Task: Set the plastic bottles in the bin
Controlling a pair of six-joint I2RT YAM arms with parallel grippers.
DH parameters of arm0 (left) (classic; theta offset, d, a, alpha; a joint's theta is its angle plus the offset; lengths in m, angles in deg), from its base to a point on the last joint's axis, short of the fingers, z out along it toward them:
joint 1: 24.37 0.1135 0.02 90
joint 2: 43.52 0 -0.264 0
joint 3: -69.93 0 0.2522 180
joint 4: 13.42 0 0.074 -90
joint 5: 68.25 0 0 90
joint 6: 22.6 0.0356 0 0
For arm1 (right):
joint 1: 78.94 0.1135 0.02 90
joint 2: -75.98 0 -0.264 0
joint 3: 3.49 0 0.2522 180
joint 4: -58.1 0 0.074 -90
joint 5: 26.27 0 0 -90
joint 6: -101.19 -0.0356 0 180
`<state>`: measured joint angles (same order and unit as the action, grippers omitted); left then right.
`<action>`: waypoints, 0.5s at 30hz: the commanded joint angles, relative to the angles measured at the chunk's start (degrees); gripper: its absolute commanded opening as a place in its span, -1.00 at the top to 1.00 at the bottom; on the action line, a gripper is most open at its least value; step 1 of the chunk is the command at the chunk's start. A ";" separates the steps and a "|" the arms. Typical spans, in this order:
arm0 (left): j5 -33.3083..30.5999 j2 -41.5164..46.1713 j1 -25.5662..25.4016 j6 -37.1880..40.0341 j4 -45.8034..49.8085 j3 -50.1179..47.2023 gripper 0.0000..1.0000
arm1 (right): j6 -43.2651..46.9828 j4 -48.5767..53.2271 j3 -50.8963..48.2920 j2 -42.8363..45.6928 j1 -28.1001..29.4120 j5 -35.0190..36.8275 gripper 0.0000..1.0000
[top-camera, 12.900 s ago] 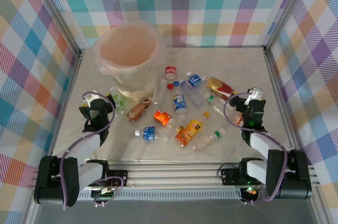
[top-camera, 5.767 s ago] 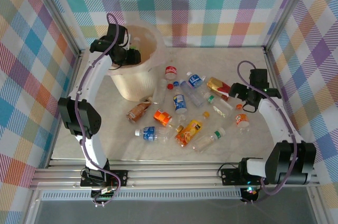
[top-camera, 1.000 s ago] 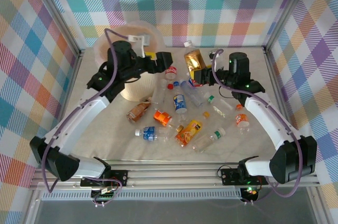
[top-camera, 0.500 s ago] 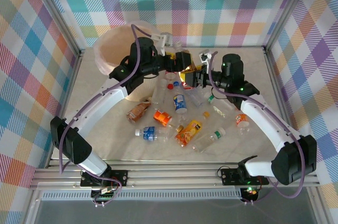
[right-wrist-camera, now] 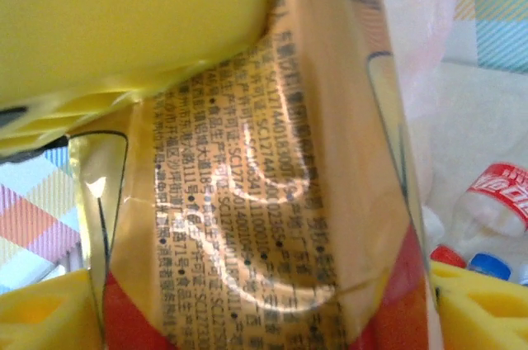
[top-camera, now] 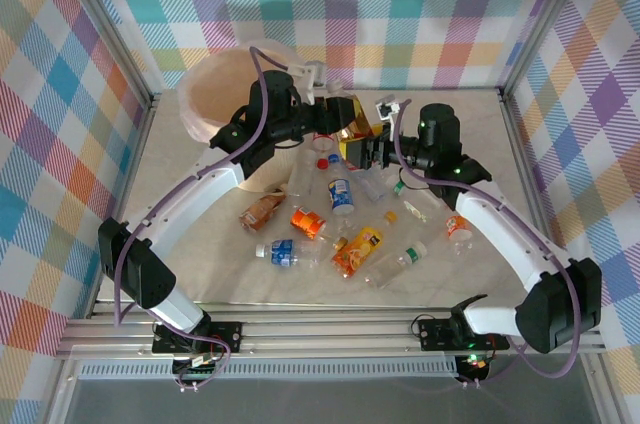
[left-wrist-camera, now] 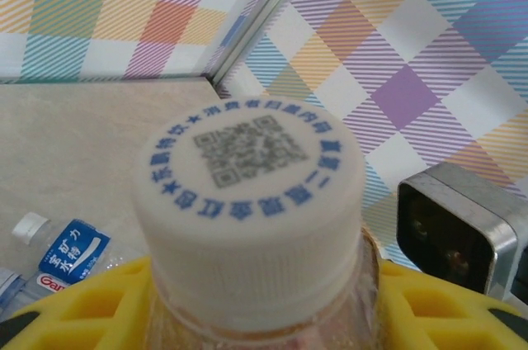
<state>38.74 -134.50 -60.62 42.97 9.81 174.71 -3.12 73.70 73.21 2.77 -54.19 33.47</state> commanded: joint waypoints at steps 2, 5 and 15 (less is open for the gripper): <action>-5.66 2.48 0.03 2.90 -0.45 1.55 0.13 | -0.10 4.72 -0.70 3.89 0.23 2.82 -0.99; -8.48 3.06 0.95 5.02 0.46 2.78 0.13 | -0.58 9.86 -0.34 6.67 0.21 7.41 -0.99; -16.62 4.58 7.82 12.20 5.58 10.61 0.10 | -6.63 34.02 1.66 15.53 -0.60 39.33 -0.99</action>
<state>26.11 -132.93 -54.85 51.61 14.34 181.64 -6.64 95.93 73.08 17.51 -54.21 58.30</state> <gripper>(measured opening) 0.497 0.996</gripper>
